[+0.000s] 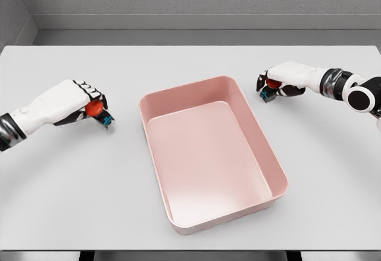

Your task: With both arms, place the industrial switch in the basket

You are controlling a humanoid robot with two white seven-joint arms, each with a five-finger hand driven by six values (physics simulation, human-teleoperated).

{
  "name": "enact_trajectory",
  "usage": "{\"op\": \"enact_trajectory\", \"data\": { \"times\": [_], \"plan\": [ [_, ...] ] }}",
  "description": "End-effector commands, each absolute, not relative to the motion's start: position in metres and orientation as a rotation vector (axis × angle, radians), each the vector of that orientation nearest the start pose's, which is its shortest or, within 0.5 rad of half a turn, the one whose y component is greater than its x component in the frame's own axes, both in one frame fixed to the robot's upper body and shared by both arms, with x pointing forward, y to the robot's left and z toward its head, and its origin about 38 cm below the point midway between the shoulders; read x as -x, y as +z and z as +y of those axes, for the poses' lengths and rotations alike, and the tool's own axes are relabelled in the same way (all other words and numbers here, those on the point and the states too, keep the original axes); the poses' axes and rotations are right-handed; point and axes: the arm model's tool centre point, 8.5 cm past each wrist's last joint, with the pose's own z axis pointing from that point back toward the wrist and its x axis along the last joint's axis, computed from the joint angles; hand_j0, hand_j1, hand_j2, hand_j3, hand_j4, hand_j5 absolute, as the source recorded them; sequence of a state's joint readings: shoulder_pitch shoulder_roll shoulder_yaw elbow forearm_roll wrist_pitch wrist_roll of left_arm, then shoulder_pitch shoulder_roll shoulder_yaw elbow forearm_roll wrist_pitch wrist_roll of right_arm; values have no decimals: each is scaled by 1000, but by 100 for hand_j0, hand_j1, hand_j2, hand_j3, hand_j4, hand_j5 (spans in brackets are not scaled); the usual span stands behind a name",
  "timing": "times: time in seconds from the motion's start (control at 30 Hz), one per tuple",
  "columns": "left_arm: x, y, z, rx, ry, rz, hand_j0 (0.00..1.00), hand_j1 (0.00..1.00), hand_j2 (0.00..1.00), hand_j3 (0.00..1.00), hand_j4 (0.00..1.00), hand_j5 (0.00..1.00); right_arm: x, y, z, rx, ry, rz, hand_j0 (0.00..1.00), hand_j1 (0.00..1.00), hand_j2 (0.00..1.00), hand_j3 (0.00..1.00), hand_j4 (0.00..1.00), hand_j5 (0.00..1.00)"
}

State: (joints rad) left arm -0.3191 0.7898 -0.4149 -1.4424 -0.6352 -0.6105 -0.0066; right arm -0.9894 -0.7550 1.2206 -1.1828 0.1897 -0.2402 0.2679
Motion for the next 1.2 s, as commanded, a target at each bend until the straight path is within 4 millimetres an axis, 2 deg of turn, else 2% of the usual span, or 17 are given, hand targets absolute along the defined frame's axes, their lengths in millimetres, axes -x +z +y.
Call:
{"op": "enact_trajectory", "data": {
  "times": [0.0, 0.33, 0.53, 0.9, 1.07, 1.17],
  "plan": [
    [-397, 171, 330, -614, -1756, -1738, 30, 30, 30, 30, 30, 30, -498, 174, -290, 471, 1831, -1201, 48, 48, 48, 48, 48, 48],
    [-392, 215, 295, -588, -1745, -1933, 27, 27, 27, 27, 27, 27, -503, 205, -291, 484, 1882, -1275, 48, 48, 48, 48, 48, 48],
    [-388, 232, 278, -584, -1766, -2005, 26, 26, 26, 26, 26, 26, -502, 215, -295, 486, 1903, -1286, 48, 48, 48, 48, 48, 48],
    [-388, 232, 240, -518, -1766, -2077, 25, 25, 25, 25, 25, 25, -498, 239, -291, 465, 1987, -1319, 48, 48, 48, 48, 48, 48],
    [-389, 223, 220, -491, -1793, -2068, 25, 25, 25, 25, 25, 25, -492, 252, -287, 474, 2017, -1342, 48, 48, 48, 48, 48, 48],
    [-390, 215, 198, -461, -1831, -2077, 25, 25, 25, 25, 25, 25, -490, 258, -287, 480, 2021, -1353, 48, 48, 48, 48, 48, 48]
  ]
}}
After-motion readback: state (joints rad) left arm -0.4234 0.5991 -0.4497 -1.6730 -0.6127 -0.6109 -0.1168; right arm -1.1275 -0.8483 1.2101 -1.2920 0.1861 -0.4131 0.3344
